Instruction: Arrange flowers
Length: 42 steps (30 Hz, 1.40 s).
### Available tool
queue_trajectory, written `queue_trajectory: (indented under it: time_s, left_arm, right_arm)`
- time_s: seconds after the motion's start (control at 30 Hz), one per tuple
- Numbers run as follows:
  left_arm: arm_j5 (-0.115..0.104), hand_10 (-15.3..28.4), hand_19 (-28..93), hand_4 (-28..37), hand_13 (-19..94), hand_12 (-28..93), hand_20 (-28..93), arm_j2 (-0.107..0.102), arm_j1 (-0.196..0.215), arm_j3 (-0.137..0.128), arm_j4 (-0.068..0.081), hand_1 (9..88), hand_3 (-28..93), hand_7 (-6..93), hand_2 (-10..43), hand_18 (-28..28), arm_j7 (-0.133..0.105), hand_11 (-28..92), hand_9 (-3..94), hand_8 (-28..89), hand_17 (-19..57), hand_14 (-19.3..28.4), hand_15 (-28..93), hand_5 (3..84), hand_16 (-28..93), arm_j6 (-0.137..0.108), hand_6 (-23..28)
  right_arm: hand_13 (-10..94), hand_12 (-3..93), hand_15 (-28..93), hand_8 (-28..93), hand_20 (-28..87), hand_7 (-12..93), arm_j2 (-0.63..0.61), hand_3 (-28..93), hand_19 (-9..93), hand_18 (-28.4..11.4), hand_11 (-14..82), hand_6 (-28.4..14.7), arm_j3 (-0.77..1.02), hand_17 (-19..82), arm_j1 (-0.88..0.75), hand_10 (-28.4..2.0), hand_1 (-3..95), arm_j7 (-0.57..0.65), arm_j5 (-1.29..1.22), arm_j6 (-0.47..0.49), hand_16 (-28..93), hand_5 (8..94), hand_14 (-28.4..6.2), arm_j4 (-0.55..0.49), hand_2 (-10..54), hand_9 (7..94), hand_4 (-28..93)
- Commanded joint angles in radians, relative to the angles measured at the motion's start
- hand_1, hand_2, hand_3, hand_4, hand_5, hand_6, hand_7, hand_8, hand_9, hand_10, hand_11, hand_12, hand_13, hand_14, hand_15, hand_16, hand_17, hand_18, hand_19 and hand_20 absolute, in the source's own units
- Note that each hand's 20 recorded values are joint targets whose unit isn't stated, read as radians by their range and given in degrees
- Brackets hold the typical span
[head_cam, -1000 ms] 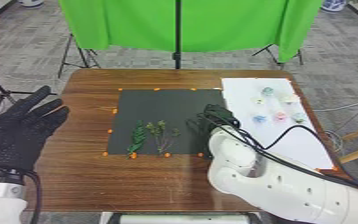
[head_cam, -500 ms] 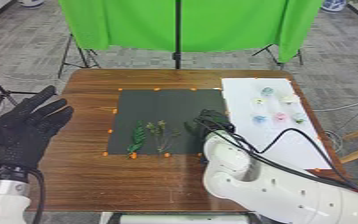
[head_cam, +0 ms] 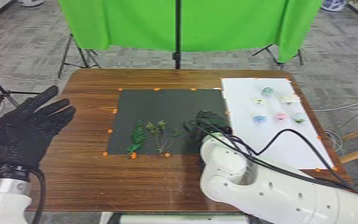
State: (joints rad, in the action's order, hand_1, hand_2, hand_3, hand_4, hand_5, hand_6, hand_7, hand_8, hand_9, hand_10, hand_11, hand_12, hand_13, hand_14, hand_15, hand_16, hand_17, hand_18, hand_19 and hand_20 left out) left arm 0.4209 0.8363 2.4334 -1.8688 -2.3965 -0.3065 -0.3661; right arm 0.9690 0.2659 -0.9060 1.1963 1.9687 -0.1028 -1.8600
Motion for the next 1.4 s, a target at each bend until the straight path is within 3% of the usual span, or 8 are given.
queue_trajectory:
  time_s: [0.03,0.37,0.47,0.57,0.8,1.07,1.4]
  left_arm:
    - [0.001,21.0,58,-23.2,26,12,13,0.014,0.025,-0.005,-0.004,23.1,80,18.3,6.9,24.4,0.000,31,35.5,-11,-8.4,28.1,55,37.6,-10,-0.006,10.0]
    - [-0.001,21.0,58,-23.2,26,12,13,0.013,0.032,-0.010,-0.010,23.0,80,18.3,6.9,24.4,-0.007,31,35.5,-11,-8.4,28.2,55,37.7,-10,-0.009,10.1]
    - [0.005,21.1,58,-23.2,26,11,13,0.017,0.033,-0.019,-0.013,23.0,80,18.3,7.0,24.4,0.006,31,35.5,-11,-8.4,28.2,55,37.7,-10,-0.004,10.2]
    - [0.009,21.0,58,-23.3,26,11,13,0.017,0.048,-0.028,-0.024,23.0,80,18.3,7.0,24.4,-0.006,31,35.5,-11,-8.4,28.1,55,37.7,-10,-0.007,10.2]
    - [0.007,21.1,58,-23.2,26,11,13,0.018,0.054,-0.028,-0.025,23.0,80,18.3,7.1,24.4,-0.011,31,35.5,-11,-8.4,28.1,55,37.7,-10,-0.012,10.1]
    - [0.008,21.1,58,-23.3,26,11,13,0.014,0.033,-0.015,-0.018,23.0,80,18.3,7.0,24.4,-0.006,31,35.5,-11,-8.4,28.3,55,37.7,-10,-0.010,10.1]
    - [0.006,21.1,58,-23.3,26,11,13,0.011,0.037,-0.014,-0.016,23.1,80,18.3,7.1,24.4,-0.013,31,35.5,-11,-8.4,28.2,55,37.7,-10,-0.011,10.1]
  right_arm:
    - [90,18.3,58,7,21,23,-0.014,69,93,-20.0,34.7,-2.0,0.021,54,-0.005,-9.0,44.0,-0.019,0.048,-0.021,19,83.8,-5.0,-0.050,-9.5,92.6,-28]
    - [90,18.2,58,5,21,22,-0.079,70,93,-20.0,34.8,-1.7,0.104,54,0.002,-9.0,41.4,-0.022,0.045,-0.083,19,84.0,-5.1,-0.100,-9.5,92.6,-27]
    - [90,18.2,58,1,21,22,-0.132,71,93,-20.0,34.5,-1.8,0.205,54,-0.051,-9.1,39.2,-0.018,0.004,-0.087,19,83.5,-5.3,-0.137,-9.3,92.5,-25]
    - [89,18.1,57,-10,20,21,-0.178,73,93,-20.3,32.6,-2.3,0.331,54,-0.132,-10.6,35.6,-0.028,-0.067,-0.024,19,82.5,-5.9,-0.180,-4.4,91.9,-24]
    - [88,18.2,58,-11,20,17,-0.264,73,93,-22.5,31.6,-4.1,0.449,51,-0.283,-13.4,29.2,-0.075,-0.168,0.019,19,78.2,-7.5,-0.235,7.6,90.3,-21]
    - [88,18.1,58,-11,20,15,-0.239,75,93,-23.1,31.5,-3.7,0.373,51,-0.283,-13.4,27.8,-0.105,-0.216,0.047,19,76.6,-8.0,-0.231,10.6,90.2,-19]
    - [87,18.2,59,-11,21,14,-0.186,76,93,-23.3,31.6,-3.3,0.279,51,-0.231,-13.5,27.2,-0.120,-0.202,0.071,18,74.5,-8.0,-0.228,11.2,90.0,-19]
